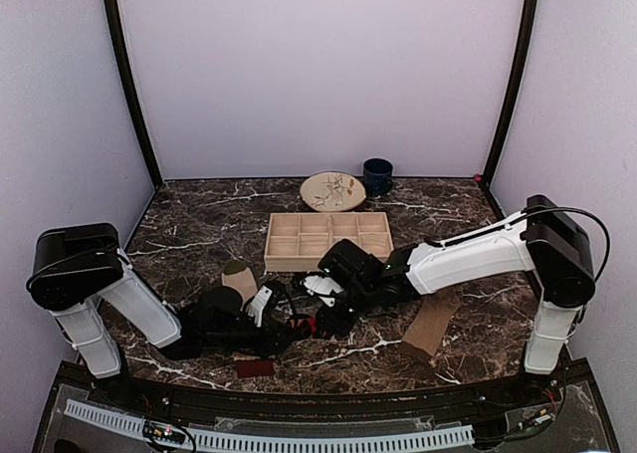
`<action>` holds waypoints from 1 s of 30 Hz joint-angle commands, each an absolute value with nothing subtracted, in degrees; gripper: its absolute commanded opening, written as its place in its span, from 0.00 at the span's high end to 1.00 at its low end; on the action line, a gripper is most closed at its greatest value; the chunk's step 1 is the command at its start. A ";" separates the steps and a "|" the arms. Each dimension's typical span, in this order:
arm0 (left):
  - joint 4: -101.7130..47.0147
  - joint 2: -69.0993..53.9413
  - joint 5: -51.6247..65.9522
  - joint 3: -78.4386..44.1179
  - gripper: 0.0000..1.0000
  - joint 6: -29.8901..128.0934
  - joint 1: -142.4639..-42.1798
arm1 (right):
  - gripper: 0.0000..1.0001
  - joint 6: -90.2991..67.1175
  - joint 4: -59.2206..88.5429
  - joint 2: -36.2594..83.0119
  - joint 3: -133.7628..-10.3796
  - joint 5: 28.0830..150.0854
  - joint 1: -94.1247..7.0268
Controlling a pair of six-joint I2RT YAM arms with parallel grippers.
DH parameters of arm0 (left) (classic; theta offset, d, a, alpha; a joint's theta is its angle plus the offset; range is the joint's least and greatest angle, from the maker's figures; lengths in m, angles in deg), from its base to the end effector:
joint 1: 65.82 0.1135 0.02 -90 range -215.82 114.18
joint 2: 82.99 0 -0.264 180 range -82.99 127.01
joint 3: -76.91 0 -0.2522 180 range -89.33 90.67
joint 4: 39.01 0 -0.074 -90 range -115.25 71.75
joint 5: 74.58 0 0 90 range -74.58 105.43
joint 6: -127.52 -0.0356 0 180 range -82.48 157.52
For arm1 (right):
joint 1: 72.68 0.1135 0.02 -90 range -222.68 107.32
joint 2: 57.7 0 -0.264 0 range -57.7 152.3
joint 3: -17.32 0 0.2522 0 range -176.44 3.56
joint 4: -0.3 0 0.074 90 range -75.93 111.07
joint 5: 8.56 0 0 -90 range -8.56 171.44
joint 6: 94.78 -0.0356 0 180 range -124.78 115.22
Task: Roll the socks
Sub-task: Roll the sock at the center of the board.
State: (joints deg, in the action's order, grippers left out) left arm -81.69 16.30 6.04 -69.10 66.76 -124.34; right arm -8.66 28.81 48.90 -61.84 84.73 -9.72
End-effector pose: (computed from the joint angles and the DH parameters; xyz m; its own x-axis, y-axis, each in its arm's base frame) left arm 0.1354 -0.2322 0.1029 -0.6246 0.0972 -0.7748 0.7047 0.4978 -0.5056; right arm 0.1712 0.3399 0.1595 -0.4370 -0.7075 -0.5554 -0.8763 0.4742 0.0853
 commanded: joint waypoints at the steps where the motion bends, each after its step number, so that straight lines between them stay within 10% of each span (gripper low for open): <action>1: -79.47 15.05 6.50 -69.13 1.00 67.49 -124.62 | 0.73 -9.44 27.09 46.79 -59.25 77.63 -9.01; 30: -73.74 14.26 3.25 -65.87 1.00 67.01 -124.21 | 0.59 0.60 20.11 42.71 -51.40 44.88 11.25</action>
